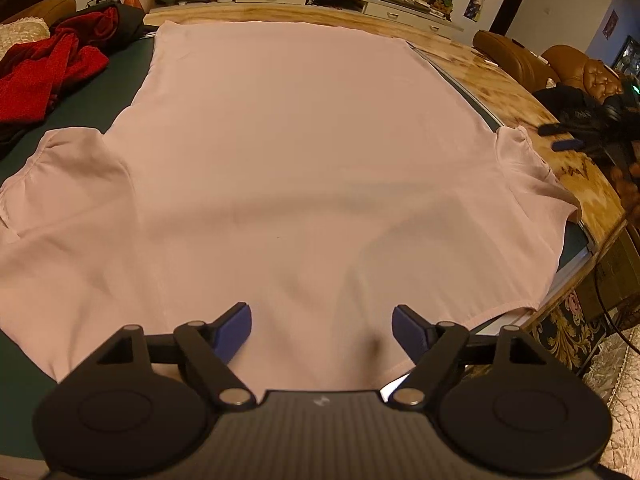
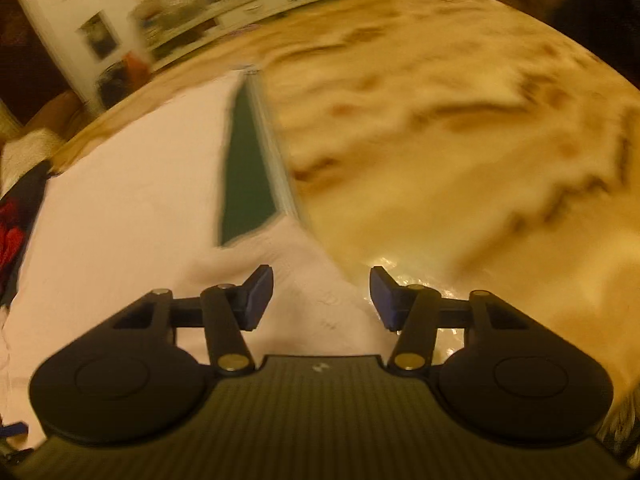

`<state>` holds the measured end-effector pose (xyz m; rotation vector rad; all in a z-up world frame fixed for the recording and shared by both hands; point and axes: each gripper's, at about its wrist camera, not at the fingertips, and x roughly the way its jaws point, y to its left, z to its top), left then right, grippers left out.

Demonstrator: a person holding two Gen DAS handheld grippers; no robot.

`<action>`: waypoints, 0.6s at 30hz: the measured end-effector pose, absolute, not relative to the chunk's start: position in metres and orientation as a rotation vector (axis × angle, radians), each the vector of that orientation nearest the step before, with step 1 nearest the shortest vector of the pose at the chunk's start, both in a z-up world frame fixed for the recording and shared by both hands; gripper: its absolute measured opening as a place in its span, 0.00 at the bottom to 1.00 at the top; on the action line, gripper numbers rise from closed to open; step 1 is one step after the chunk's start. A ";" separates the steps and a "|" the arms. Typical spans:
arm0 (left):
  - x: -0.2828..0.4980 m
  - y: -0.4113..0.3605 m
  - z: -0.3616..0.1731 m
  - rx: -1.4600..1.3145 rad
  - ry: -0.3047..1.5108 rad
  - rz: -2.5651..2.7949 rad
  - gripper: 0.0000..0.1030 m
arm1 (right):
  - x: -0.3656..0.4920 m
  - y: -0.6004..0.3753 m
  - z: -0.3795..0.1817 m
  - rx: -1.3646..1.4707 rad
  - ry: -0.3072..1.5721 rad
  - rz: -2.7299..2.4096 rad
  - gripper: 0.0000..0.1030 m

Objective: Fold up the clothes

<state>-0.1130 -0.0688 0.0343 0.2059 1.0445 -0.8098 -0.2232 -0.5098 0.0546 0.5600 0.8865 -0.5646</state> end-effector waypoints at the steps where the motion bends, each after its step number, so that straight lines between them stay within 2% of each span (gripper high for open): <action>1: -0.113 -0.068 0.034 0.198 1.044 -0.809 0.81 | -0.218 -0.509 0.059 0.561 0.872 -0.545 0.60; 6: -0.110 -0.065 0.034 0.176 1.053 -0.814 0.81 | -0.176 -0.520 0.048 0.492 0.937 -0.595 0.59; 7: -0.110 -0.066 0.034 0.180 1.053 -0.817 0.81 | -0.171 -0.522 0.044 0.484 0.941 -0.596 0.56; 8: -0.110 -0.066 0.034 0.186 1.052 -0.819 0.81 | -0.169 -0.523 0.041 0.483 0.943 -0.588 0.29; 9: -0.110 -0.066 0.034 0.191 1.050 -0.821 0.81 | -0.166 -0.525 0.038 0.486 0.954 -0.579 0.15; 10: -0.111 -0.067 0.034 0.198 1.046 -0.823 0.81 | -0.165 -0.525 0.037 0.483 0.960 -0.583 0.09; 18: -0.114 -0.067 0.034 0.217 1.032 -0.825 0.83 | -0.170 -0.523 0.036 0.447 0.940 -0.673 0.08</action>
